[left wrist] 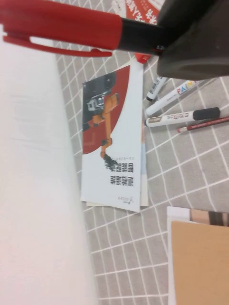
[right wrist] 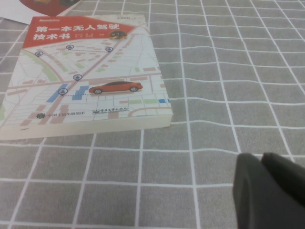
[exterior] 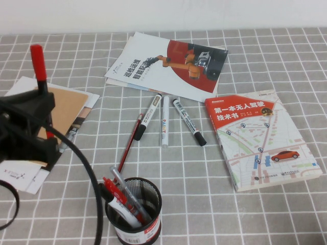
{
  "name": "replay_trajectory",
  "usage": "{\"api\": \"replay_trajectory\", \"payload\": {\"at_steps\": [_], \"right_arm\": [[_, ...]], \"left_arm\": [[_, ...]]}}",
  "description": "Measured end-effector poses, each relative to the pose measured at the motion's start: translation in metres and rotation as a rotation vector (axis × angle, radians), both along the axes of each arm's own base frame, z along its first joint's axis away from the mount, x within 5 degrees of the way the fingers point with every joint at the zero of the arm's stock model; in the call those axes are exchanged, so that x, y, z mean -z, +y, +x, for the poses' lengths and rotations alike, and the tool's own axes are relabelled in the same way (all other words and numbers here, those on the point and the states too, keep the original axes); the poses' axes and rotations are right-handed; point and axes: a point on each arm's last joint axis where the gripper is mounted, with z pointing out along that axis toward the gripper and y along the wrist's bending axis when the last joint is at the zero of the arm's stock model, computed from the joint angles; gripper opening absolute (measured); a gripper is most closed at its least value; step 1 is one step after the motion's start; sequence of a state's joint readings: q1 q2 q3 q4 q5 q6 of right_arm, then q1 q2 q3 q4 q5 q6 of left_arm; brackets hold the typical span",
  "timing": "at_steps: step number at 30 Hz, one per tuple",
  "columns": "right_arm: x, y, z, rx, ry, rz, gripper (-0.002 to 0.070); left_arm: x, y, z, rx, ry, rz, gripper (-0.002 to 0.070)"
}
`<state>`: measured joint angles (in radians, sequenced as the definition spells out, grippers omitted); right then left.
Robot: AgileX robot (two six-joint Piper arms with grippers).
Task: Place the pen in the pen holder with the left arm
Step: Place the pen onto the pen holder
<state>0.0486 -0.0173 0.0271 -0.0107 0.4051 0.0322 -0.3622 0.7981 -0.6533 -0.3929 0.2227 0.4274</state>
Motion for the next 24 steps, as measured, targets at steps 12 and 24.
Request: {"api": "replay_trajectory", "payload": {"at_steps": [12,24], "right_arm": [[0.000,0.000,0.000,0.000,0.000,0.000,-0.0015],[0.000,0.000,0.000,0.000,0.000,0.000,-0.0015]], "left_arm": [[0.027,-0.001,0.003,-0.021,0.051,-0.014,0.0059],[0.079,-0.021,-0.024,0.111,-0.103,-0.303,0.0059]]}}
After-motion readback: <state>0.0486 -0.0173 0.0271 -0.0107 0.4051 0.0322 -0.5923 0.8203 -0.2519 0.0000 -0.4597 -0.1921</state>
